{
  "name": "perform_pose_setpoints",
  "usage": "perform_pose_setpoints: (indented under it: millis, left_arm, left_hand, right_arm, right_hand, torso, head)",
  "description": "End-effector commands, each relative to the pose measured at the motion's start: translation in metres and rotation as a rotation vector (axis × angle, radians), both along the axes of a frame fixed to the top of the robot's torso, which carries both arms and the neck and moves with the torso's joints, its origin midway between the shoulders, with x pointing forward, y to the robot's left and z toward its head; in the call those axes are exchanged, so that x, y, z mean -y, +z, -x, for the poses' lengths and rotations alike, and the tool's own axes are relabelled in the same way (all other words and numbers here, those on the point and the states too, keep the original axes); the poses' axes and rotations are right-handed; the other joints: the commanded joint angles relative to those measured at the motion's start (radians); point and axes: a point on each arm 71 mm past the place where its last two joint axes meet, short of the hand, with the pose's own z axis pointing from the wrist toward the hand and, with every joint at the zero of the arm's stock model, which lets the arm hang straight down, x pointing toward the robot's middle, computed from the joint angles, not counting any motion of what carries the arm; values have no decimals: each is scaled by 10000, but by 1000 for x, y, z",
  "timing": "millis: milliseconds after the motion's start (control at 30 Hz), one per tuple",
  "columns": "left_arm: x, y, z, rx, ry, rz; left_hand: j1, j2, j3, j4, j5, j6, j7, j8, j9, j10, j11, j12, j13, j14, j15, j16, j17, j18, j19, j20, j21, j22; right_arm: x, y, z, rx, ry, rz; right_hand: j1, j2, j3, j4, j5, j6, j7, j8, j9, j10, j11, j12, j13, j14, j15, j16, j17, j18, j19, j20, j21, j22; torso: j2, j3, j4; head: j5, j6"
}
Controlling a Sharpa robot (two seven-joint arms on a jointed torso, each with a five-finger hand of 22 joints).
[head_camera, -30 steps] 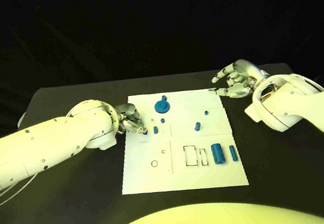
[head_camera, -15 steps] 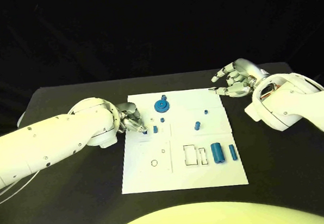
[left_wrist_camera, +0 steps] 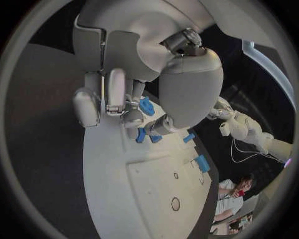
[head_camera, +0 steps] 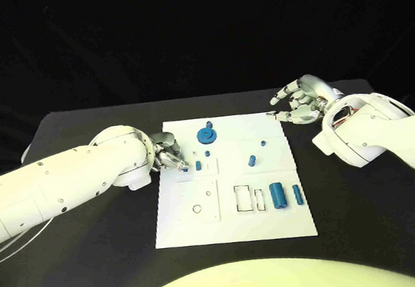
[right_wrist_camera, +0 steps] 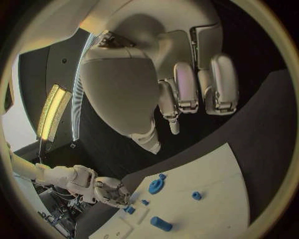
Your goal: Assemble the parts on the task board
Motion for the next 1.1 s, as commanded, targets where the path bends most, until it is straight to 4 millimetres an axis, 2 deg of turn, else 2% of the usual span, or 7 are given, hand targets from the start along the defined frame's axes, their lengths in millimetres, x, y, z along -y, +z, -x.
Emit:
perform_pose_setpoints:
  millis: [33, 100, 600, 900, 1000, 1067, 1100]
  left_arm:
    - [4, -3, 3, -282, 21, 219]
    - [3, -3, 2, -281, 64, 254]
    - [-2, -4, 0, -298, 258, 224]
    - [-8, -3, -1, -217, 516, 343]
    - [-8, 0, -2, -229, 648, 629]
    - [-8, 1, -2, -200, 727, 790]
    - [-8, 2, -3, -185, 758, 848]
  left_hand:
    - [-166, -7, 1169, -1312, -49, -26, -116, 46, -13, 86, -23, 27, 3, 793, -60, -23, 1494, -99, -77, -2, -75, -22]
    - [-308, -24, 749, -1092, -63, -26, -167, 42, -42, 79, -56, 6, -9, 787, -83, -31, 1474, -101, -69, -20, -108, -40]
    - [-636, -161, -1101, -7, -95, 151, -201, -125, -319, -55, -79, -72, -50, 761, -119, -72, 1378, -94, -58, -70, -233, -142]
    - [-666, -235, -1843, 565, -127, 124, -158, -199, -413, -196, -42, -225, -249, 724, -95, -131, 1237, -71, -116, -54, -322, -268]
    - [-647, -266, -2166, 929, -193, -8, -103, -180, -406, -465, 7, -569, -764, 672, -57, -219, 1036, -36, -227, -20, -435, -453]
    - [-584, -327, -2407, 1167, -361, -174, -42, -162, -390, -754, 62, -919, -1283, 643, -15, -273, 924, -15, -309, 21, -521, -581]
    - [-597, -314, -2530, 1235, -591, -242, -8, -151, -385, -854, 92, -1029, -1452, 631, 14, -296, 875, 1, -351, 39, -565, -650]
  right_arm:
    - [-1, 0, 1, 52, 144, 78]
    - [-1, 0, 1, 53, 143, 78]
    - [-1, 0, 1, 63, 124, 75]
    - [0, 1, 1, 73, 116, 74]
    - [0, 1, 1, 80, 110, 73]
    - [0, 1, 0, 86, 103, 71]
    - [0, 1, 0, 89, 101, 70]
  right_hand:
    - [-79, -8, 76, 2, 61, 53, -43, 51, 4, -9, -74, -16, 897, 844, -49, -47, 1728, 63, 700, -53, -34, 2153]
    - [-84, -8, 79, 3, 71, 50, -43, 52, 3, -22, -75, -34, 883, 840, -50, -56, 1711, 66, 695, -54, -48, 2145]
    - [-96, -11, 78, 6, 79, 46, -42, 51, 2, -34, -74, -50, 869, 839, -50, -59, 1707, 69, 690, -55, -62, 2138]
    - [-106, -14, 77, 8, 83, 42, -41, 50, 1, -54, -74, -76, 849, 834, -50, -71, 1685, 79, 673, -56, -105, 2115]
    - [-112, -15, 75, 10, 84, 39, -41, 49, 0, -62, -73, -86, 841, 830, -50, -81, 1666, 84, 664, -56, -127, 2104]
    - [-115, -16, 75, 11, 84, 37, -40, 48, -1, -69, -73, -96, 833, 823, -50, -94, 1641, 93, 649, -56, -165, 2084]
    - [-115, -16, 75, 11, 84, 37, -40, 48, -1, -69, -73, -96, 833, 823, -50, -94, 1641, 93, 649, -56, -165, 2084]
  torso:
    - [3, -4, 2]
    - [0, -3, 6]
    - [-1, -10, 5]
    - [-6, -19, 3]
    - [-6, -18, 2]
    - [-8, -20, 8]
    - [-7, -23, 9]
  head:
    - [-12, -10]
    - [-17, -14]
    - [-35, 1]
    - [-56, 31]
    - [-65, 50]
    - [-72, 59]
    - [-74, 62]
